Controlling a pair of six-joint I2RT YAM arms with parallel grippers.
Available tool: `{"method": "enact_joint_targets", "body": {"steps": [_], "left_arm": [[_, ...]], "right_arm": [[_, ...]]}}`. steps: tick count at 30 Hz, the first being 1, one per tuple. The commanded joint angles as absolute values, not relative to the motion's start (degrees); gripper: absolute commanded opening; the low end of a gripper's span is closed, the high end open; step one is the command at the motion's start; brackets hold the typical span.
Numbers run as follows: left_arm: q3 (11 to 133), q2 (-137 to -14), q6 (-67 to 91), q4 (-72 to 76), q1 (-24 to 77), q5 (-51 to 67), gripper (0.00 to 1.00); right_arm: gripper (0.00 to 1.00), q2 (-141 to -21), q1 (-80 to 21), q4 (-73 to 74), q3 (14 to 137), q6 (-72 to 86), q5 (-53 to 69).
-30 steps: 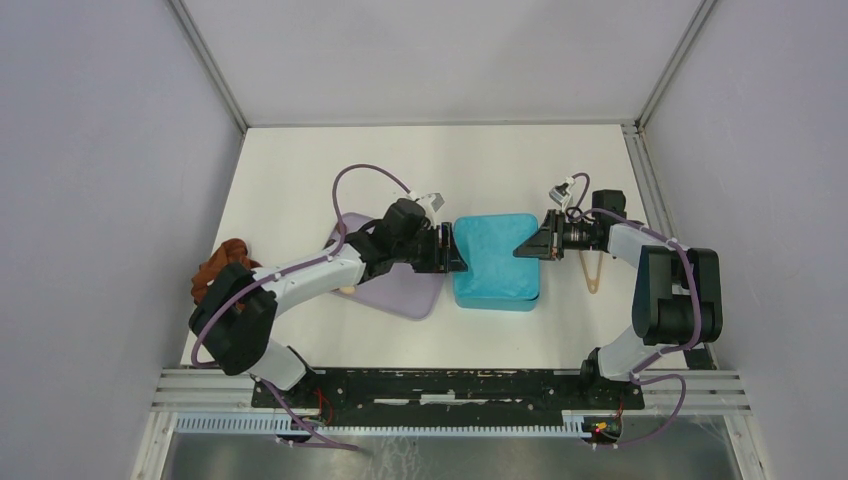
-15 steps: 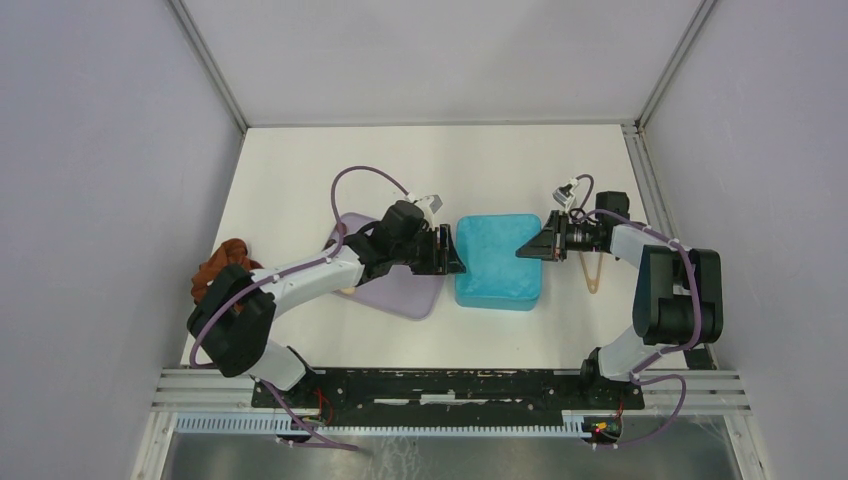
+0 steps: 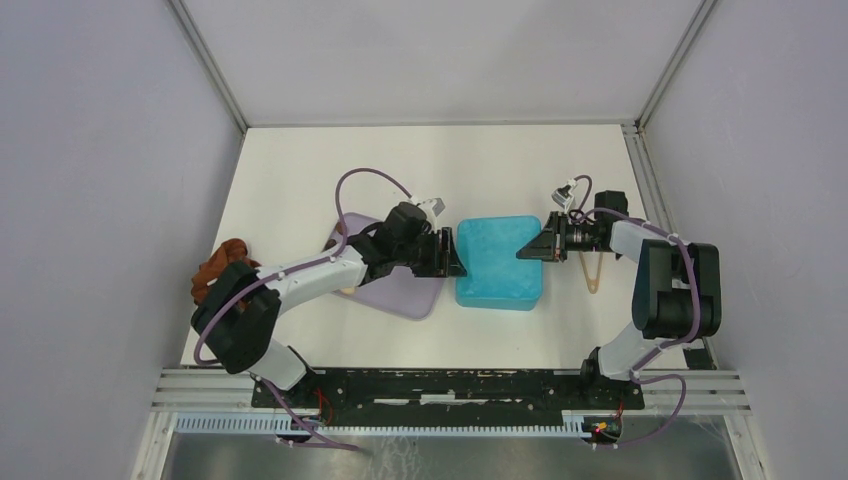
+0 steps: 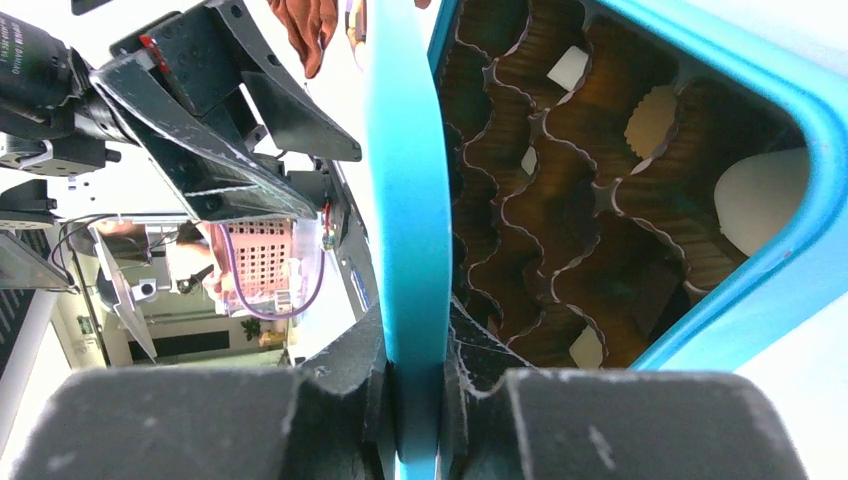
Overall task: Pack the chocolate
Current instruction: Move the packing box to the center of the board.
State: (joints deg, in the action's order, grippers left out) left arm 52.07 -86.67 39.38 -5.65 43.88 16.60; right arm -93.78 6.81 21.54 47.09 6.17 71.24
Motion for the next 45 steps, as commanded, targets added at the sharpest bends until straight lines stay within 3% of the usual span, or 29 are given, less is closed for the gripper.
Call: {"method": "enact_joint_targets", "body": {"steps": [1,23,45], "left_arm": [[52.6,-88.6,37.0,-5.0,44.8,17.9,0.63],[51.4,-84.8,35.4,-3.1,45.5,14.4,0.68],[50.7,-85.4,35.9,-1.1,45.6,14.9,0.66]], "right_arm": [[0.12,-94.7,7.0,21.7,50.0,3.4,69.8],[0.12,-95.0,7.1,16.7,49.9,8.9,73.2],[0.15,-94.7,8.7,17.8,50.5,8.4,72.8]]}}
